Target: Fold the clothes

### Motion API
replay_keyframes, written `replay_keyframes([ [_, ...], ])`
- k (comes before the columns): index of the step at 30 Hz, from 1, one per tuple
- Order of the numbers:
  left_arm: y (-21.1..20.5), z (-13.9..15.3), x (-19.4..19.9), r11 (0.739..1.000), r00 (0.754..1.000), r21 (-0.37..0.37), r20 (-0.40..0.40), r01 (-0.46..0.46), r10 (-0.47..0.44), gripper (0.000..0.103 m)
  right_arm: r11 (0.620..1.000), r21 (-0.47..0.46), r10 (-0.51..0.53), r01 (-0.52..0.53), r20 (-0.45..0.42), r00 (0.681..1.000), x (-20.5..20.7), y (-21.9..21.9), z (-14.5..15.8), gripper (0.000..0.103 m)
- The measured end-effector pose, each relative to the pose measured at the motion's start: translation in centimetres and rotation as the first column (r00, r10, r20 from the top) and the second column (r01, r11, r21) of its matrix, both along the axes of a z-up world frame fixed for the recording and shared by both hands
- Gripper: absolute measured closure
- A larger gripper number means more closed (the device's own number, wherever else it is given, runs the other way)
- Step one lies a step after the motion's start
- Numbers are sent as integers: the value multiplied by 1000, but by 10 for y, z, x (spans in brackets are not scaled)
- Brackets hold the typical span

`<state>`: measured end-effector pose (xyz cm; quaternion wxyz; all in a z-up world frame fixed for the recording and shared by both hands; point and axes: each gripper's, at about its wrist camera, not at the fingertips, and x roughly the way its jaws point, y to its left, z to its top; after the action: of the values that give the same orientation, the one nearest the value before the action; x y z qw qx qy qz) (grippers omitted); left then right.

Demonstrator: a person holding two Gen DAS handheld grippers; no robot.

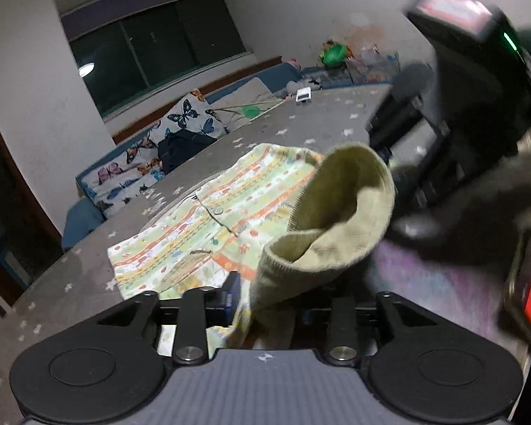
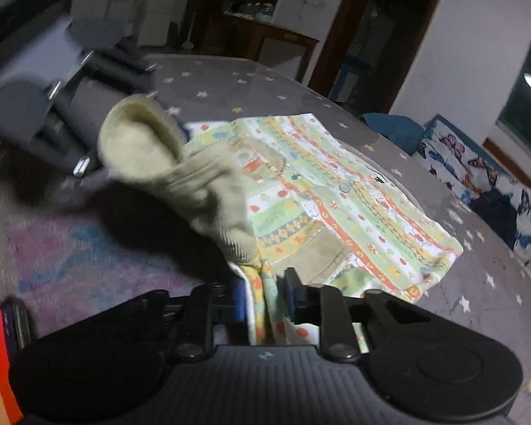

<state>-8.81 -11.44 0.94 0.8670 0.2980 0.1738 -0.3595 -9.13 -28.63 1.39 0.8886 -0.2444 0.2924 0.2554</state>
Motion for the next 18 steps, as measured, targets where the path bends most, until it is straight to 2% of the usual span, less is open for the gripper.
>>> replay_keyframes([
  [5,7,-12,-6,998,1000,61,27,-7,6,56,995,92,-43,47,-46,998,8,-12,13,90],
  [12,12,-19,1,993,999,116,48,-17,11,57,992,105,-69,75,-58,996,11,-14,18,90],
  [14,13,-19,3,993,999,119,33,-12,9,69,992,100,-70,75,-59,996,9,-13,17,91],
  [15,14,-18,4,993,1000,115,16,-16,15,80,992,100,-67,73,-58,996,7,-13,18,92],
  [18,19,-14,3,996,999,86,-22,-28,30,88,993,99,-61,66,-52,997,-1,-12,18,93],
])
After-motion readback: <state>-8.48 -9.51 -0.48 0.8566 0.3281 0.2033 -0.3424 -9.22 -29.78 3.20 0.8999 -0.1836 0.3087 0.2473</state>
